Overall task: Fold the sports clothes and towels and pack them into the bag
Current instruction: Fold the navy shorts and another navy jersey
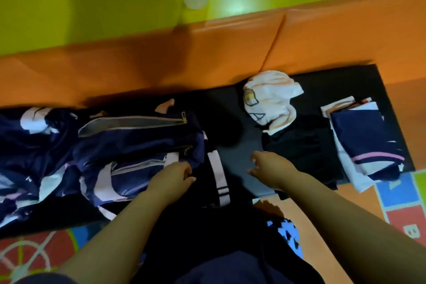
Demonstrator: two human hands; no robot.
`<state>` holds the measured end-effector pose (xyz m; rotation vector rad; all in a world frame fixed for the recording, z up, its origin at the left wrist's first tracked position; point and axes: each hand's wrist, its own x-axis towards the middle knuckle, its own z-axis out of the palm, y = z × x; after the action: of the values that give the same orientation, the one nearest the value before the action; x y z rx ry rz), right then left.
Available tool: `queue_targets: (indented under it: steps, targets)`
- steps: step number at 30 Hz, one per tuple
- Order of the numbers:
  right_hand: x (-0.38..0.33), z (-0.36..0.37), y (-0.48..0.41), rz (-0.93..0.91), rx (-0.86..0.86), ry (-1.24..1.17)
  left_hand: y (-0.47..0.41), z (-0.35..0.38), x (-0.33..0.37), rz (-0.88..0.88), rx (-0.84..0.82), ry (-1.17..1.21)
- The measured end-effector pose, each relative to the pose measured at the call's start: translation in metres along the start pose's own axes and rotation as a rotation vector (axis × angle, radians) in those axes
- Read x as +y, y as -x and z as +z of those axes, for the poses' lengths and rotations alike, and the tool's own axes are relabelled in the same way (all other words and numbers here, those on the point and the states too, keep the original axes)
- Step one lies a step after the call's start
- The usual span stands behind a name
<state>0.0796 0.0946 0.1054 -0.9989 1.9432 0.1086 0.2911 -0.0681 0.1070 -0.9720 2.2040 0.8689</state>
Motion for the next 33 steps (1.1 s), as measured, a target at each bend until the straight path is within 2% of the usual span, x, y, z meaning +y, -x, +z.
queue_targets:
  steps: [7, 11, 20, 27, 33]
  targets:
    - [-0.141, 0.013, -0.009, -0.105, -0.030, 0.164, 0.060, -0.023, -0.134, -0.088, 0.067, 0.147]
    - [-0.225, 0.030, -0.020, -0.152, -0.060, 0.237, 0.095, -0.033, -0.211, -0.205, 0.148, 0.305]
    - [-0.388, 0.056, -0.064, -0.389, -0.151, 0.478, 0.145, -0.027, -0.357, -0.433, 0.244, 0.521]
    - [-0.479, 0.064, -0.117, -0.494, -0.093, 0.557, 0.128, -0.028, -0.442, -0.498, 0.369, 0.613]
    - [-0.517, 0.077, -0.169, -0.541, 0.036, 0.584, 0.069, -0.057, -0.485, -0.456, 0.588, 0.430]
